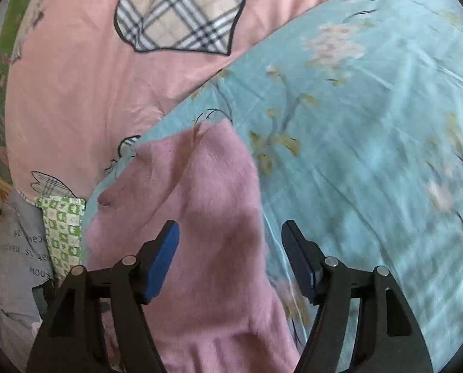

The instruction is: Fold small clothes

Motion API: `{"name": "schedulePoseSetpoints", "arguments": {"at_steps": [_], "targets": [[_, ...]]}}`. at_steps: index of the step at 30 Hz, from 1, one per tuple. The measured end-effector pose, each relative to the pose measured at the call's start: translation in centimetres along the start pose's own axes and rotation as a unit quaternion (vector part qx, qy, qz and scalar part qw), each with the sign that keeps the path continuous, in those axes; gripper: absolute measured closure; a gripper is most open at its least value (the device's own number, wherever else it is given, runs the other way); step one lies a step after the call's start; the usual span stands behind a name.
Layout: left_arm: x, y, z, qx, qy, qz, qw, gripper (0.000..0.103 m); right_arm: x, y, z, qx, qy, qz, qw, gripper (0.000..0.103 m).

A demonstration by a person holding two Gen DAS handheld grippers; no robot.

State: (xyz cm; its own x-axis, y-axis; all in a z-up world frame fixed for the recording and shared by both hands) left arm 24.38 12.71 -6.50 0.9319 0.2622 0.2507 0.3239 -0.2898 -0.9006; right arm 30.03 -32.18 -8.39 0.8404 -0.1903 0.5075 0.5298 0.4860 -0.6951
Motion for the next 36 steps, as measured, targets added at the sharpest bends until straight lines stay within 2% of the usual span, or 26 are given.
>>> {"name": "schedulePoseSetpoints", "arguments": {"at_steps": [4,6,7,8,9,11,13,15,16,17,19,21,24,27,29,30,31,33,34,36], "targets": [[0.6,-0.1,1.1,-0.005,-0.035,-0.01,0.9993,0.097,1.1,3.0,1.0,-0.009,-0.042,0.026,0.999,0.034],[1.0,0.1,1.5,-0.005,-0.044,-0.001,0.999,0.097,1.0,4.0,1.3,-0.021,-0.055,0.038,0.998,0.034],[1.0,0.3,1.3,-0.003,-0.042,0.005,0.9991,0.097,0.8,4.3,1.3,-0.027,-0.061,0.039,0.997,0.043],[0.9,0.6,0.8,0.002,-0.034,0.011,0.9994,0.097,0.6,4.3,1.4,-0.027,-0.069,0.036,0.997,0.083],[0.9,0.8,0.1,0.004,-0.024,0.014,0.9996,0.097,0.5,4.2,1.5,-0.026,-0.075,0.038,0.996,0.093],[1.0,1.3,-1.8,-0.006,-0.003,0.017,0.9998,0.097,1.0,2.9,1.1,-0.033,-0.077,0.024,0.996,0.095],[1.3,1.5,-3.3,-0.018,0.012,0.018,0.9996,0.096,2.3,0.4,0.4,-0.062,-0.09,-0.005,0.994,0.095],[1.8,2.4,-5.0,-0.013,0.029,0.019,0.9993,0.096,3.6,-1.0,-0.7,-0.077,-0.088,-0.018,0.993,0.096],[2.0,2.9,-5.4,-0.01,0.035,0.021,0.9991,0.096,4.3,-1.3,-1.4,-0.091,-0.086,-0.021,0.992,0.103],[2.2,3.4,-5.6,-0.007,0.038,0.023,0.999,0.096,5.0,-1.7,-2.7,-0.121,-0.081,-0.024,0.989,0.103],[2.5,4.5,-5.5,0.004,0.031,0.034,0.9989,0.096,5.6,-1.6,-4.7,-0.133,-0.058,-0.016,0.989,0.103],[2.5,4.5,-5.4,0.011,0.034,0.034,0.9988,0.095,5.7,-1.2,-6.7,-0.119,-0.019,0.005,0.993,0.103],[2.2,4.1,-5.1,0.018,0.036,0.029,0.9987,0.094,4.7,-2.4,-5.9,-0.076,-0.011,-0.008,0.997,0.1],[2.1,4.1,-4.5,0.012,0.023,0.035,0.9991,0.093,2.2,-2.5,-1.4,-0.009,-0.046,-0.006,0.999,0.1],[2.0,4.3,-4.5,0.011,0.018,0.035,0.9992,0.093,-0.4,-0.6,2.1,0.039,-0.089,0.035,0.995,0.1],[1.9,4.2,-4.4,0.013,0.02,0.035,0.9991,0.093,-1.2,0.2,3.1,0.044,-0.103,0.052,0.992,0.1],[1.9,4.1,-4.4,0.016,0.021,0.033,0.9991,0.093,-2.3,1.4,4.1,0.04,-0.122,0.073,0.989,0.1],[1.8,3.9,-4.2,0.026,0.017,0.032,0.999,0.092,-3.5,3.2,4.2,-0.009,-0.143,0.102,0.984,0.1],[1.8,3.5,-3.8,0.03,0.013,0.031,0.999,0.091,-3.7,3.9,3.0,-0.042,-0.131,0.108,0.985,0.103],[1.5,2.3,-2.9,0.04,0.004,0.025,0.9989,0.09,-3.5,3.7,1.1,-0.052,-0.099,0.1,0.989,0.103]]}}
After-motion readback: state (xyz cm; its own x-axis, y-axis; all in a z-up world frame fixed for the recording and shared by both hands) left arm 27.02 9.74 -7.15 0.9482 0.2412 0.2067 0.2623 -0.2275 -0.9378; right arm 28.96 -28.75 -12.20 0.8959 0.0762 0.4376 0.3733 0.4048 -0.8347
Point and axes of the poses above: each gripper's, at about its wrist camera, not at the fingertips, and y roughly the way its jaws point, z to its left, x to its top, the point moved 1 cm from there along y, roughly the way its jaws point, and after that the axes turned 12 degrees about -y, right-handed, at the moved point
